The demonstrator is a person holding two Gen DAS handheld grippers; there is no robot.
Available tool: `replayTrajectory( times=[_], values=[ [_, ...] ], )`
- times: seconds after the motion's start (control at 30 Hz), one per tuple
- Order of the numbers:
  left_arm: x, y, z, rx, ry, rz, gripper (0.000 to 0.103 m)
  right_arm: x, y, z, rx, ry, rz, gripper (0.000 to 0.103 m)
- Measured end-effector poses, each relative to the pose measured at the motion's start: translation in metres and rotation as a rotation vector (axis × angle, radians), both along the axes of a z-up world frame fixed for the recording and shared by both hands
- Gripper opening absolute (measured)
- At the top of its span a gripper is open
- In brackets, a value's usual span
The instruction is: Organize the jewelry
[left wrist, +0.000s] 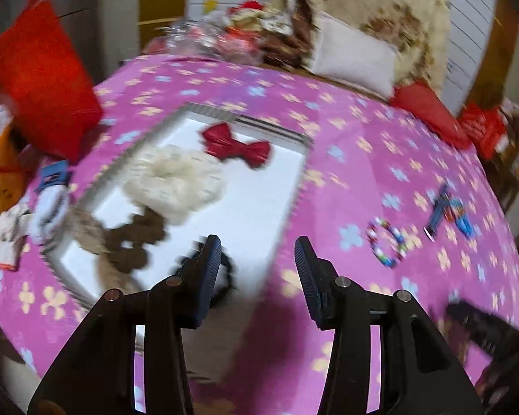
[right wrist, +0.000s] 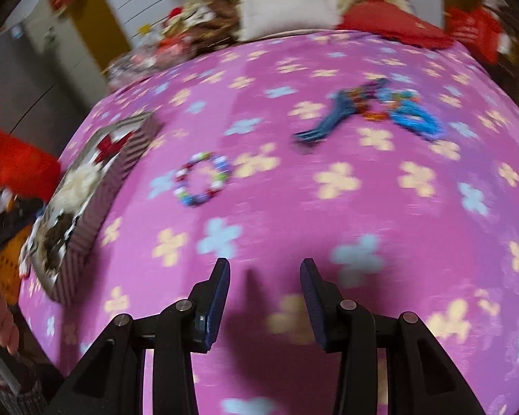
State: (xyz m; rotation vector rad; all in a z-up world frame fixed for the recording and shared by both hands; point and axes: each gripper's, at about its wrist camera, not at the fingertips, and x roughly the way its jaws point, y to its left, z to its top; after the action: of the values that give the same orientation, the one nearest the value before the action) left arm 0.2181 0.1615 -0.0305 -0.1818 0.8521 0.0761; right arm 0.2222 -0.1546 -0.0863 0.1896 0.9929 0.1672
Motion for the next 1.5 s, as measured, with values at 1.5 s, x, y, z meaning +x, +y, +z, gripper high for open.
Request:
replayTrajectory(
  times=[1.5],
  values=[
    [0.028,-0.065,-0.049,-0.028,0.123,-0.14,0.044,0.051,-0.046,-0.025,0.1,0.082,0.003,0.001]
  ],
)
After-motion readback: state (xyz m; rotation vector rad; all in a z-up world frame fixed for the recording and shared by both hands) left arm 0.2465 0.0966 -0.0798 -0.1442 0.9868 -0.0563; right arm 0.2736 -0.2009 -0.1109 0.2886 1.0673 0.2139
